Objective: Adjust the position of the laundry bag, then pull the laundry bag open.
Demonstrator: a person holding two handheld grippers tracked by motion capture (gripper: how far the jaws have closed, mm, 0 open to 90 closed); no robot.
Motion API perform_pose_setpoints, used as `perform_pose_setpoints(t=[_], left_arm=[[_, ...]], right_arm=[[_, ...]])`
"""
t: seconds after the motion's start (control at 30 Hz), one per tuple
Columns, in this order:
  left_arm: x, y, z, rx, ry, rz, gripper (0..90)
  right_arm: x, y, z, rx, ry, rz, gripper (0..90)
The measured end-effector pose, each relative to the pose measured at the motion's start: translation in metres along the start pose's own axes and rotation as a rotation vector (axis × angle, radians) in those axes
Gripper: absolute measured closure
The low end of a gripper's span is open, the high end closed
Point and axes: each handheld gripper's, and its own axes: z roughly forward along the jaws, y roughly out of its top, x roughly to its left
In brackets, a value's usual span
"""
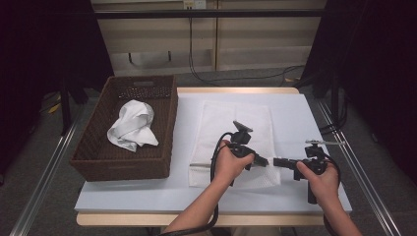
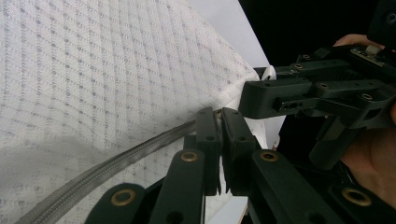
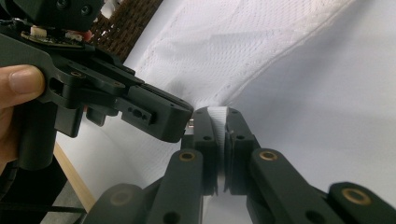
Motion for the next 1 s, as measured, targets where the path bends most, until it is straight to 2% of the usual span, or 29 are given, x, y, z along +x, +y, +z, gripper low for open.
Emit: perform_pose_setpoints(t=[0.07,0.13,0.2,0.43,0.63,0.77,0.83,1.0], left_arm=[[0.001,0.000,0.001,-0.007,-0.002,0.009,86.7],[0.000,0.000,0.002,-0.012,-0.007,-0.004,86.7],[0.000,0.001,0.001,-0.008,0.004,0.013,86.7],[-0.003,0.002,0.000,-0.013,-0.005,-0.003,86.7],[0.000,0.004,-0.001,-0.006,0.004,0.008,86.7],[0.000,0.008,0.001,0.010,-0.005,0.004,86.7],[-0.001,0.009,0.002,0.018,-0.005,0.016,86.7],[-0.001,0.010,0.003,0.013,-0.014,0.019,86.7]], right_arm=[[-0.001,0.000,0.001,0.001,0.000,-0.001,86.3],[-0.001,0.000,0.001,0.002,-0.001,0.001,86.3],[-0.001,0.000,0.000,0.001,-0.001,-0.003,86.2],[-0.002,0.002,-0.001,-0.010,0.011,0.005,86.2],[-0.001,0.002,0.001,-0.010,0.014,0.002,86.2],[-0.002,0.003,0.000,-0.012,0.013,0.009,86.2],[-0.005,0.002,-0.001,-0.015,0.011,0.013,86.2],[-0.007,0.003,-0.003,-0.020,0.012,0.025,86.2]])
